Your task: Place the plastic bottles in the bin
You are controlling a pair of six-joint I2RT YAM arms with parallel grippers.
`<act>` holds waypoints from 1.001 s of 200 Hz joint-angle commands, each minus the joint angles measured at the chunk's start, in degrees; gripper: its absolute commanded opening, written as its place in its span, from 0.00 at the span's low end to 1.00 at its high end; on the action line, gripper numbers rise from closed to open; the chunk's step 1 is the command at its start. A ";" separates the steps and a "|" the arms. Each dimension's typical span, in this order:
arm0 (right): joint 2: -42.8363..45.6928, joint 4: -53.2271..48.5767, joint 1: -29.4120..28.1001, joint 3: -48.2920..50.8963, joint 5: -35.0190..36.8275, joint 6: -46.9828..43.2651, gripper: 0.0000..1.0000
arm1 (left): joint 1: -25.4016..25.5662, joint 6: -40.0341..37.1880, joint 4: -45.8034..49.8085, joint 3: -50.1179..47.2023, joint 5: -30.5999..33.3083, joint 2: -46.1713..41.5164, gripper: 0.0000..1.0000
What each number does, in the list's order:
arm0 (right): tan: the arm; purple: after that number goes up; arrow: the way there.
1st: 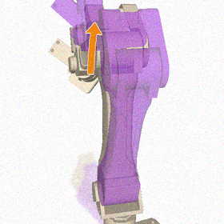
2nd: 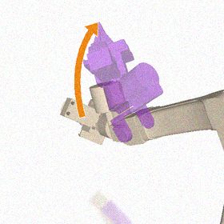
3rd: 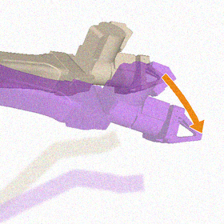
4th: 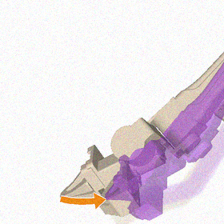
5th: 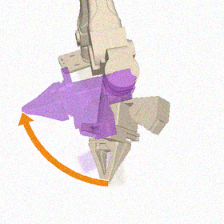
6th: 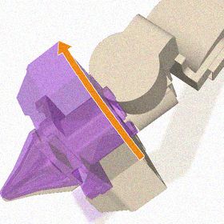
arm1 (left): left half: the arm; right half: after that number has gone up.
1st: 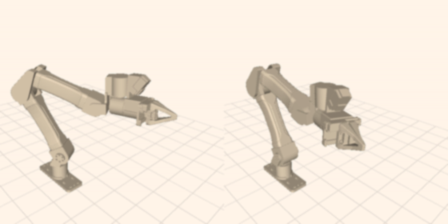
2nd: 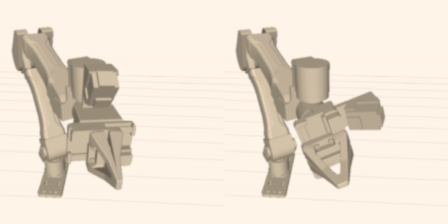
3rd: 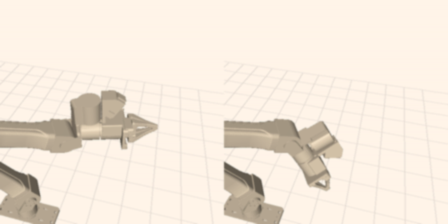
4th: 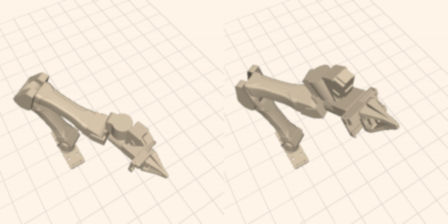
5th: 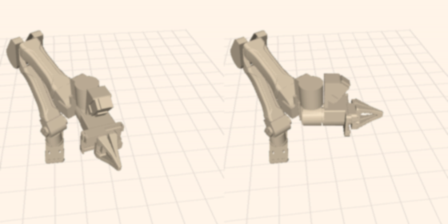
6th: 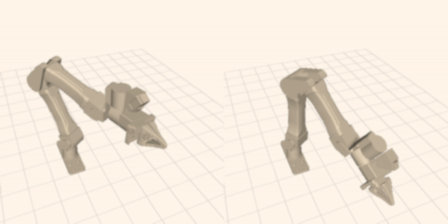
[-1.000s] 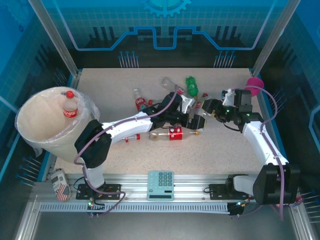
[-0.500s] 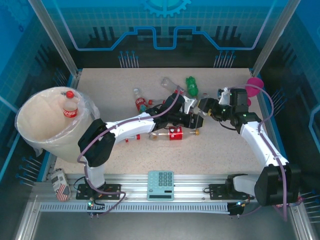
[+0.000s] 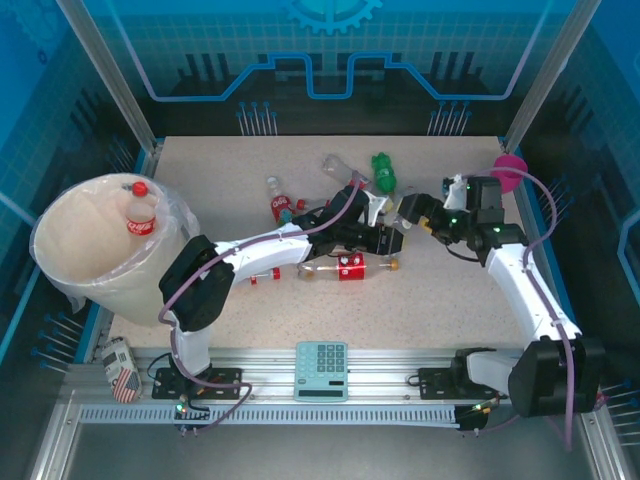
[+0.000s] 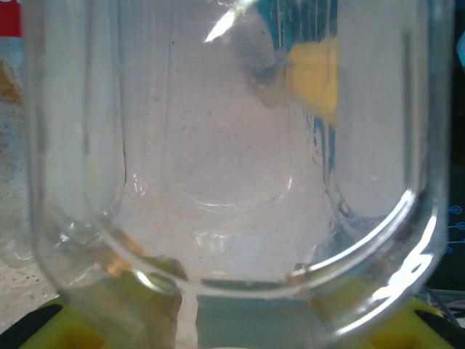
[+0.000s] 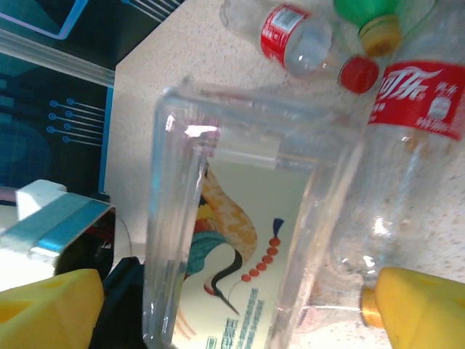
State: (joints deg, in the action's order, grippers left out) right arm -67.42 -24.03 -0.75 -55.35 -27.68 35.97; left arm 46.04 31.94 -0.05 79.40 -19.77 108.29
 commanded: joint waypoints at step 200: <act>-20.56 7.98 -1.88 -10.69 4.25 -5.16 0.99 | -32.25 -10.62 85.78 28.35 50.96 -43.28 0.10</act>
State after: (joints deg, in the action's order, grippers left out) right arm -85.23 -18.44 -0.62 -61.32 -22.74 31.22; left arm 17.47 17.87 72.69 108.47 19.29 70.61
